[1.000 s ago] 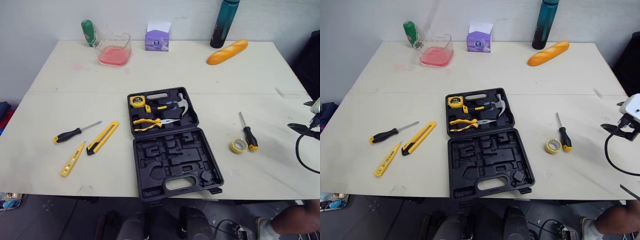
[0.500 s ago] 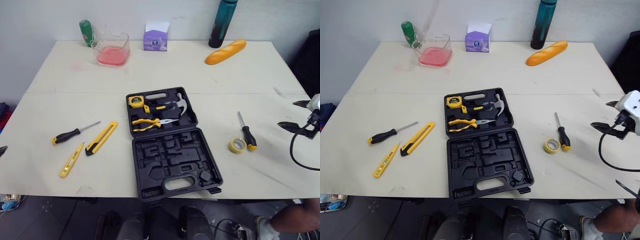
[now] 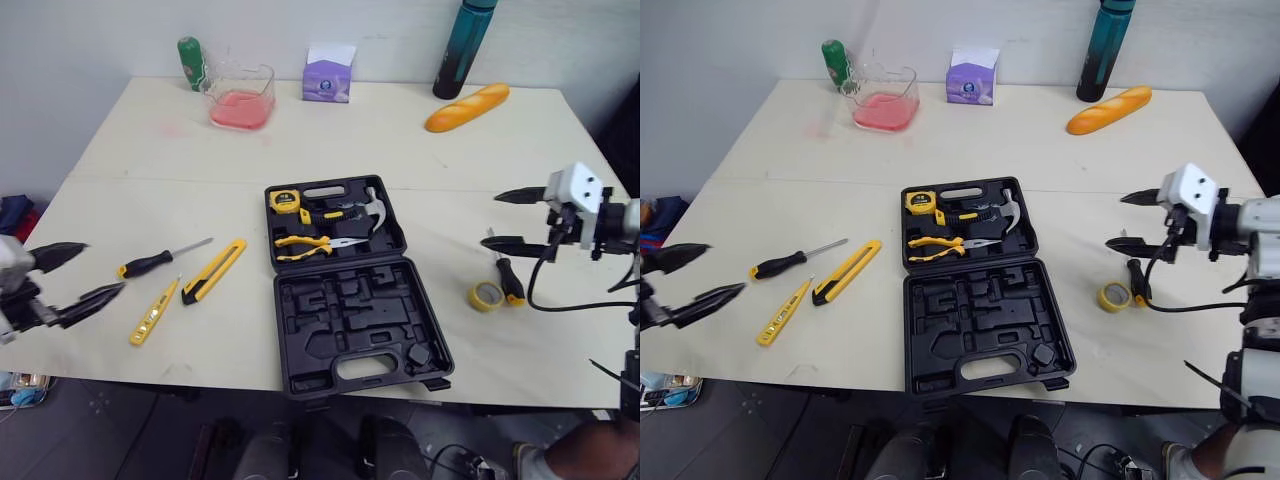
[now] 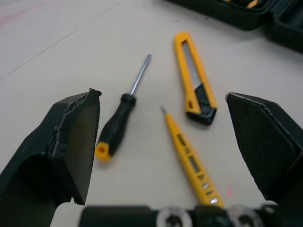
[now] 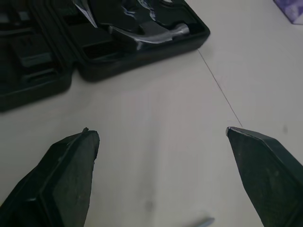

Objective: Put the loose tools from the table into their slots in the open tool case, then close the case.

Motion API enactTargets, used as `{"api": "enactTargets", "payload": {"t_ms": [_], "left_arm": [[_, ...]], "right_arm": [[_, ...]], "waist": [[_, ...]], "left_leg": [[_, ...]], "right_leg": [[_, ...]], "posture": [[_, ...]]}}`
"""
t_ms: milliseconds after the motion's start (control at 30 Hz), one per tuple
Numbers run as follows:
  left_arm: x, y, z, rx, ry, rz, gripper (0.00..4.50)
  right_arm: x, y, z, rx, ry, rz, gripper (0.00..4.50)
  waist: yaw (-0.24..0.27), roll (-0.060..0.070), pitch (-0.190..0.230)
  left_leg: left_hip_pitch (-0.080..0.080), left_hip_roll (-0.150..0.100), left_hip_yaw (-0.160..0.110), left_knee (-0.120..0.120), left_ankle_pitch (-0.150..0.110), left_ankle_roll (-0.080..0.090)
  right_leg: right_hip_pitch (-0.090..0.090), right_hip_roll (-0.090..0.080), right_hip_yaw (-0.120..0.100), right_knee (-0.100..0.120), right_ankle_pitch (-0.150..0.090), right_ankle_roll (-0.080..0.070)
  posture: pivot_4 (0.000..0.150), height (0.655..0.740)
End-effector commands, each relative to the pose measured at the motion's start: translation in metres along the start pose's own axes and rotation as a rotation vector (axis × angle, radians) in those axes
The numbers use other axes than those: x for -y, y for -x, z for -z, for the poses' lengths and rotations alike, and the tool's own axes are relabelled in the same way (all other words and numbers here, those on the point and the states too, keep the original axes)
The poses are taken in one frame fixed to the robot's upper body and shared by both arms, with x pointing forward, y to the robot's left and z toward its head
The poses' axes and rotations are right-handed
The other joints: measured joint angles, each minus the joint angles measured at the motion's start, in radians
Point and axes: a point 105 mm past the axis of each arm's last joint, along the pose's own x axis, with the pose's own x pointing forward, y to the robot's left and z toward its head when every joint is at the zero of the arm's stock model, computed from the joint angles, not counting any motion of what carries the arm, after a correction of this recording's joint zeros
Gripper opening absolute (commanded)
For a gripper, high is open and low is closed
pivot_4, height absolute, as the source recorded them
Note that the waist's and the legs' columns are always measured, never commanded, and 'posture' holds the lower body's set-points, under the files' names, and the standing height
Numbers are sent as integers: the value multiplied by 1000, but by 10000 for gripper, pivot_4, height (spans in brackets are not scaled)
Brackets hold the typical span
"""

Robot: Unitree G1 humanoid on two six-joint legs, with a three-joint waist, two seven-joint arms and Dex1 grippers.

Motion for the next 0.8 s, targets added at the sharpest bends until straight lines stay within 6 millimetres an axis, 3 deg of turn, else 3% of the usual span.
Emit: {"api": "enactTargets", "payload": {"t_ms": [33, 67, 167, 333, 367, 500, 667, 800], "left_arm": [[19, -18, -7, 13, -2, 69, 44580], [21, -26, -8, 13, 7, 77, 44580], [27, -42, -9, 16, 22, 99, 31686], [52, -86, -7, -9, 54, 192, 5471], [61, -95, -4, -16, 55, 233, 3102], [75, -123, 5, -24, 112, 224, 1406], [86, -132, 12, -47, 130, 231, 1406], [78, -137, 26, -128, 20, 193, 1406]], "right_arm": [[-1, -8, -10, 14, 37, -14, 45000], [-2, -13, -11, 23, 41, -18, 45000], [-4, -20, -11, 32, 40, -21, 31446], [-13, -44, 5, -2, 61, -21, 2643], [-15, -48, 8, -3, 60, -17, 95], [-27, -64, 18, -15, 59, -57, 1], [-33, -74, 19, 1, 54, -58, 1], [-36, -78, 21, -1, 51, -57, 1]], "waist": [[0, 0, 0], [1, 0, 0], [1, 0, 0], [1, 0, 0], [1, 0, 0], [1, 0, -1], [-1, -1, -1], [0, -1, -1]], "left_leg": [[0, 0, 0, 0, 0, 0], [0, 0, 0, 0, 0, 0], [0, 1, 0, 0, 0, 0], [-1, 1, 0, 1, 0, 0], [0, 0, 0, 1, 0, 0], [0, 0, 0, 1, 0, -1], [-1, 5, 0, 3, -1, -2], [0, 6, 0, 3, -1, -3]], "right_leg": [[0, 0, 0, 0, 0, 0], [0, 1, 0, 0, 0, 0], [0, 2, 0, -1, 0, 0], [0, 2, 1, -1, 0, 0], [0, 2, 1, 0, 0, 0], [0, 5, 3, -1, 0, 0], [0, 11, 6, -2, 0, 0], [0, 13, 7, -2, 0, 0]], "posture": [[1500, 7400], [1500, 7400], [1500, 7400], [1500, 7400], [1500, 7400], [1500, 7400], [1500, 7400], [1500, 7400]]}}
